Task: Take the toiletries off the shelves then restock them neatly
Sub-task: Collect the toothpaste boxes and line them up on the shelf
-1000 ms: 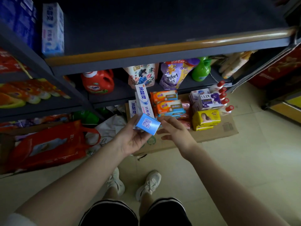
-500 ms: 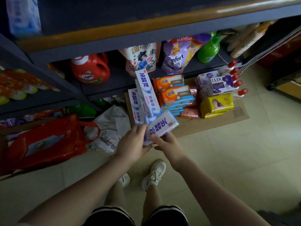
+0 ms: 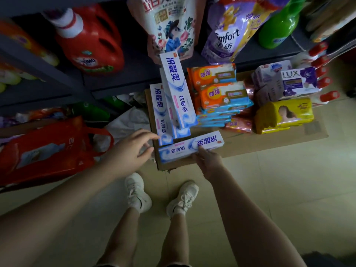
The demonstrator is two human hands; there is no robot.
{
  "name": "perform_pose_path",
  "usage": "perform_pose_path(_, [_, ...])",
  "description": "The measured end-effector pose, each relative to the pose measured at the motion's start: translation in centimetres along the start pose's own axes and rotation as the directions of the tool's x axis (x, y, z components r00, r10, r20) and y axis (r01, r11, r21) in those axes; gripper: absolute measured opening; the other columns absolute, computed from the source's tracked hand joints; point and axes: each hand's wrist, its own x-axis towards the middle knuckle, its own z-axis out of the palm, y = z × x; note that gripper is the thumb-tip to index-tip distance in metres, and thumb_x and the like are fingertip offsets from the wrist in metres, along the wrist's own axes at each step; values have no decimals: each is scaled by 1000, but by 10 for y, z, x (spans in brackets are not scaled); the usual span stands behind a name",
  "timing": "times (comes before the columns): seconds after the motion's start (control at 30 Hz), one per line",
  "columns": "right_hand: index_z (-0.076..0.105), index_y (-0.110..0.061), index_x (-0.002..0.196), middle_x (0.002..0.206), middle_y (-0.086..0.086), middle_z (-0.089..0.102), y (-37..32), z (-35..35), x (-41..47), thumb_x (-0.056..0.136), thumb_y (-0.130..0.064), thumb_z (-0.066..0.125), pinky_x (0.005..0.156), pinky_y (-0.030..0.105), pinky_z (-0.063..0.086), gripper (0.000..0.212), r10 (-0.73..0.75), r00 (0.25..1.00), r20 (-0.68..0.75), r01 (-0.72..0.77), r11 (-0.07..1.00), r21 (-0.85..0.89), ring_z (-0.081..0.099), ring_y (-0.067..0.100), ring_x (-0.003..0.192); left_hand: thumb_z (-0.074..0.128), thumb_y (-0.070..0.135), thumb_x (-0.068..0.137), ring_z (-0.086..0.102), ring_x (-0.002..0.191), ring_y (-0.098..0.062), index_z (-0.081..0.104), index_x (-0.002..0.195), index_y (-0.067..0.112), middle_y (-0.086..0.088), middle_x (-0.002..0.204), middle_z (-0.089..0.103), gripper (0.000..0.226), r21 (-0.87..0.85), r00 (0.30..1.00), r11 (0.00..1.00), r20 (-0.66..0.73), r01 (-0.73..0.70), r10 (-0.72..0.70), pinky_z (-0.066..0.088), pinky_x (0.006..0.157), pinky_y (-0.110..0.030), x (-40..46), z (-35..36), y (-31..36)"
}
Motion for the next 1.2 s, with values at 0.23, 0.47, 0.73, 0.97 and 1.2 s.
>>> perform_pose_path(0.23, [61,-7,69,57,3,61,-77,31,-39,91,-17,52,44,21,42,26,-31,995,-96,-26,843,-538,52,10,38,52,17,93,53,83,-1,54,125,16,6,115,52,32,36,999,999,-38,38,-37,44,74,-22,-4,-43,16])
perform_pose_path(0.47, [60,-13,70,63,-1,62,-192,108,-106,92,-18,54,50,22,39,23,-362,911,197,412,786,-460,49,7,47,55,8,90,54,108,-17,58,117,8,-4,121,53,27,145,937,989,-345,-12,62,45,90,-29,-17,-158,31])
perform_pose_path(0.73, [59,-25,73,71,7,65,-263,210,-143,91,-18,55,66,36,49,20,-549,764,340,645,639,-419,56,13,60,51,20,93,22,137,-35,33,139,0,-19,149,27,54,321,823,907,-566,272,-47,24,111,-41,11,-266,14])
perform_pose_path(0.97, [62,-21,78,75,5,66,-257,238,-141,88,-31,50,73,41,50,19,-533,793,295,609,677,-414,59,20,69,31,55,93,24,133,-43,17,146,9,-20,153,12,71,100,705,827,-585,554,-402,29,104,-49,66,-280,12])
perform_pose_path(1.2, [60,-17,79,67,-3,60,-263,218,-151,95,-8,47,61,23,47,23,-504,836,216,547,744,-383,54,10,59,54,28,88,48,114,-40,27,137,5,-24,129,47,60,10,743,891,-556,453,-372,45,82,-45,75,-290,19])
